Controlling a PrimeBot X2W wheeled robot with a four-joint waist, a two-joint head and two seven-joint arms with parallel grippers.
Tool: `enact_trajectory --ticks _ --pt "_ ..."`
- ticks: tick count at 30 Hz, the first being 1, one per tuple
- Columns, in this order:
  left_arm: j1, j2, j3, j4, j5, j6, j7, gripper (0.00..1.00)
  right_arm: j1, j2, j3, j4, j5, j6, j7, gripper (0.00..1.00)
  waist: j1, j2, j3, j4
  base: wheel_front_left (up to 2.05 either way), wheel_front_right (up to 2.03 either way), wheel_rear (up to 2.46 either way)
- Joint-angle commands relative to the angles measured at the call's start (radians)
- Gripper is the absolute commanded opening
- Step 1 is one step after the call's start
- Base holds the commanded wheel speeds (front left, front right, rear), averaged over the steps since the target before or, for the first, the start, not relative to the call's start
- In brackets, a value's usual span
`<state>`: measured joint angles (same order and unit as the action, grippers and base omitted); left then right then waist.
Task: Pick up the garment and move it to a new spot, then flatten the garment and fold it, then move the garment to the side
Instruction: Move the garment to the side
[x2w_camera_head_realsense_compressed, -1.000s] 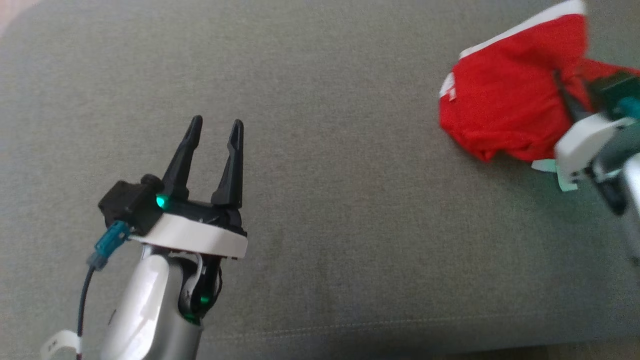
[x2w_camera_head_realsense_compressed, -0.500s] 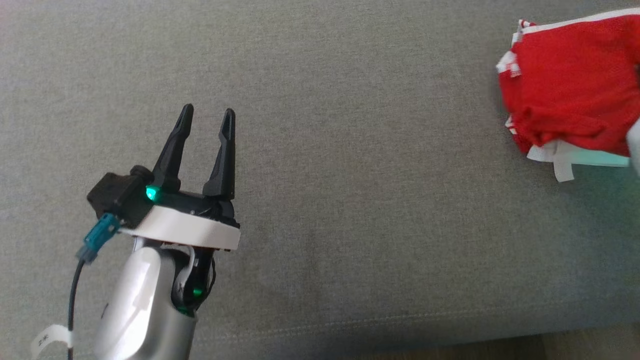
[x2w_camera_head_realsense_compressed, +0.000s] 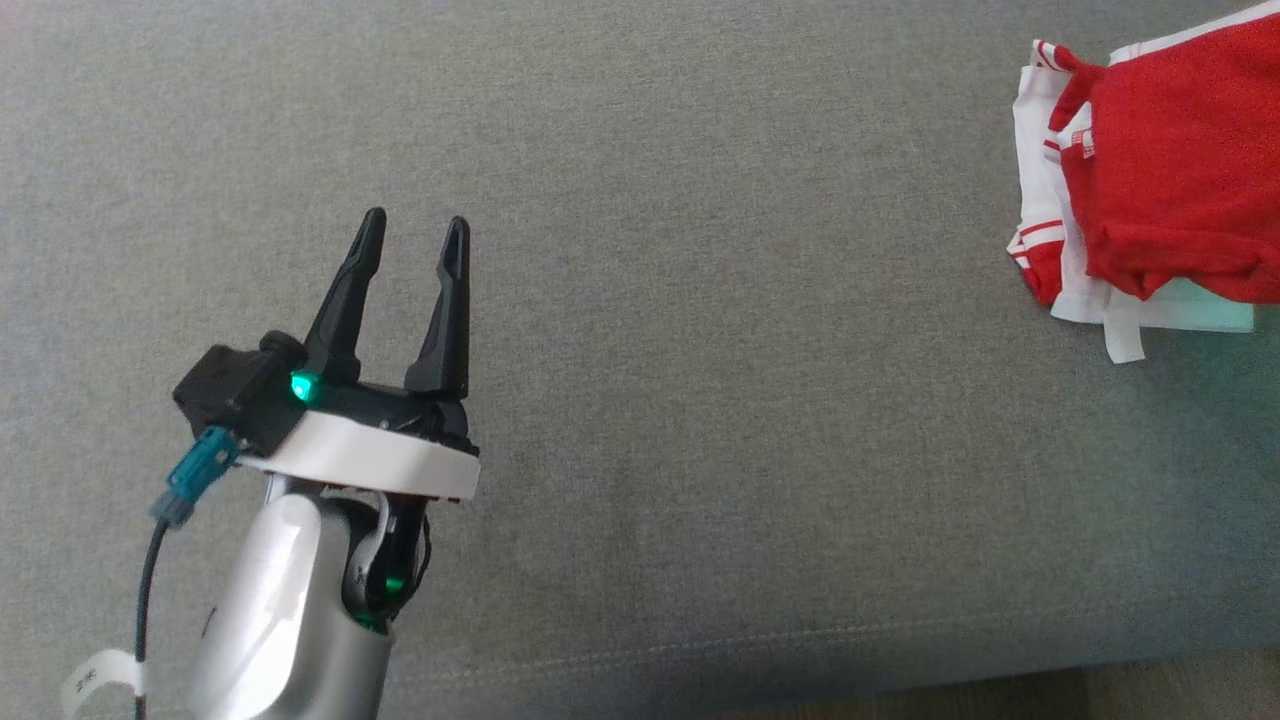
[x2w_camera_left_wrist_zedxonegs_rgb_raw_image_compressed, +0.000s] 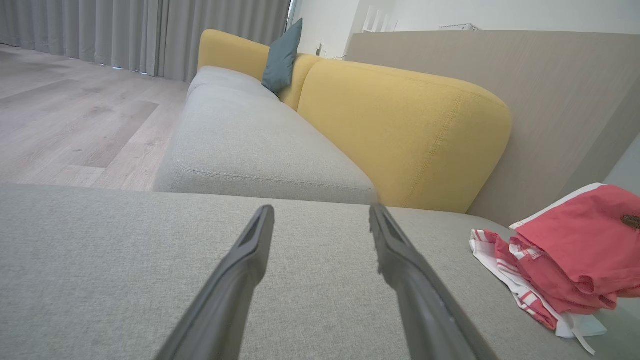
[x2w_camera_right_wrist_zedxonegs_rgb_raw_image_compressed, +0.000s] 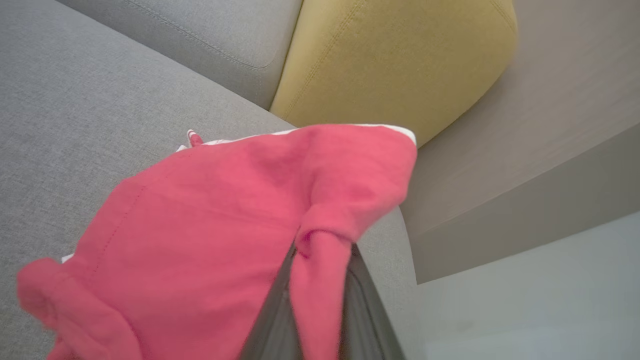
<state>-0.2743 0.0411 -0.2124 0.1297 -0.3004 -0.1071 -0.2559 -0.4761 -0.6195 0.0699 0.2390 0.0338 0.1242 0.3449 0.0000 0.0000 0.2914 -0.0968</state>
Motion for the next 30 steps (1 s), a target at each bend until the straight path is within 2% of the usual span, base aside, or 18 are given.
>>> enact_trajectory --ticks 1,5,6,7,8,21,25,30 --pt "-0.025 0.009 0.032 -0.032 0.010 -0.006 -0.006 1.00 0.018 -0.016 -0.012 -0.038 -0.001 0.007 0.005 0.00 0.0000 0.0000 -0.001 0.000 0.00 0.00 0.00" --pt "-0.027 0.009 0.033 -0.032 0.012 -0.007 -0.006 1.00 0.031 0.008 -0.044 -0.045 0.002 0.007 0.010 0.00 0.0000 0.0000 0.000 0.000 0.00 0.00 0.00" --pt "-0.026 0.009 0.036 -0.031 0.014 -0.007 -0.006 1.00 0.032 0.018 -0.056 -0.048 0.002 0.007 0.013 0.26 0.0000 0.0000 0.001 0.000 0.00 0.00 0.00" --pt "-0.025 0.009 0.037 -0.030 0.015 -0.008 -0.006 1.00 0.033 0.028 -0.067 -0.050 0.005 0.007 0.014 0.88 0.0000 0.0000 0.001 0.000 0.00 0.00 0.00" --pt "-0.024 0.009 0.039 -0.028 0.016 -0.008 -0.006 1.00 0.033 0.040 -0.079 -0.050 0.010 0.007 0.017 1.00 0.0000 0.0000 0.000 0.000 0.00 0.00 0.00" --pt "-0.022 0.009 0.049 -0.015 0.016 -0.013 -0.006 1.00 -0.007 0.115 -0.111 -0.080 -0.003 0.007 -0.023 1.00 0.0000 0.0000 -0.014 0.006 0.00 0.00 0.00" --pt "-0.015 0.009 0.050 -0.011 0.011 -0.009 -0.006 1.00 -0.033 0.185 -0.099 -0.107 -0.008 0.007 -0.076 1.00 0.0000 0.0000 -0.041 0.011 0.00 0.00 0.00" --pt "-0.001 0.009 0.053 -0.013 0.005 0.004 -0.006 1.00 -0.035 0.308 -0.068 -0.126 -0.010 0.007 -0.168 1.00 0.0000 0.0000 -0.095 0.023 0.00 0.00 0.00"
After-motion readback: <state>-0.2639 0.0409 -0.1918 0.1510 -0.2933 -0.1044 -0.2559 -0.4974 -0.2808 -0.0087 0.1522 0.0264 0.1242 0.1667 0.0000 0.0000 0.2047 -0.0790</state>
